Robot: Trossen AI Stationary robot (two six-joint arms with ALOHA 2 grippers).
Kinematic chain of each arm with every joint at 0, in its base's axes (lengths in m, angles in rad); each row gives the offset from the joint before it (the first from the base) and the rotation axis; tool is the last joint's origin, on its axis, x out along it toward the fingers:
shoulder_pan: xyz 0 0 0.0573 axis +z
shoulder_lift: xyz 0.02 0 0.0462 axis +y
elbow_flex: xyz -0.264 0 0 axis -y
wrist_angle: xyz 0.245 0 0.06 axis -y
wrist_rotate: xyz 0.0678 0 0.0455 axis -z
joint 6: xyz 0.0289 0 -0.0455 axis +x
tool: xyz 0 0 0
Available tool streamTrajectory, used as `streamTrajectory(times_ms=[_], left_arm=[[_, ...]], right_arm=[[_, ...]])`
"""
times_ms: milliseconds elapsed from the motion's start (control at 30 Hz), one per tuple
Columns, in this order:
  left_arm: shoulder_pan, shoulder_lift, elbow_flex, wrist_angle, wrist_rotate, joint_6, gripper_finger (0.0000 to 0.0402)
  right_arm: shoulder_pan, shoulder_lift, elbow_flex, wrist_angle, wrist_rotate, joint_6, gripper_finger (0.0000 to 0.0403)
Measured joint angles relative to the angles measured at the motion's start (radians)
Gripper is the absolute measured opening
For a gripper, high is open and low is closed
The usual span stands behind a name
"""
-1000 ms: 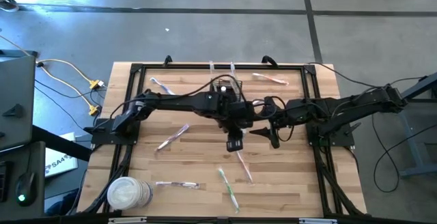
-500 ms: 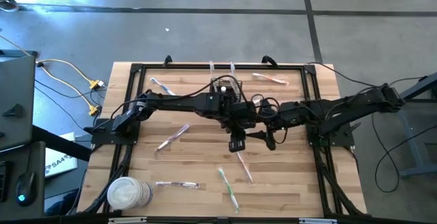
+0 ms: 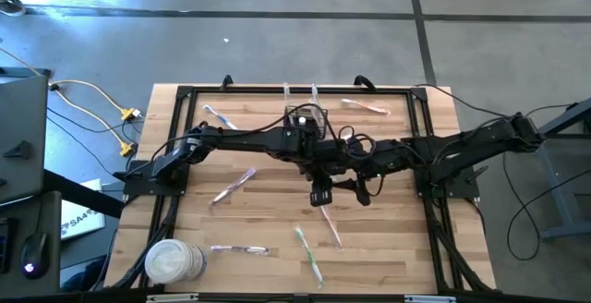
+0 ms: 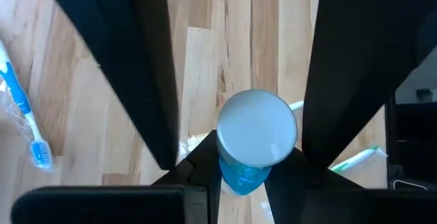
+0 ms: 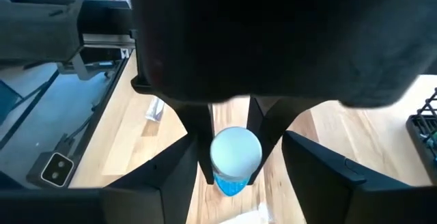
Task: Pick & Place toothbrushing station
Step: Put the blue mouthwash into the mesh organizer
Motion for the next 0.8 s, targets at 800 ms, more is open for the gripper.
streamTrajectory(times_ms=[800], left_arm=[[0.0,0.002,0.0,-0.001,0.003,-0.002,0.0077]], right_arm=[[0.0,0.021,0.002,-0.005,-0.064,0.018,0.0114]])
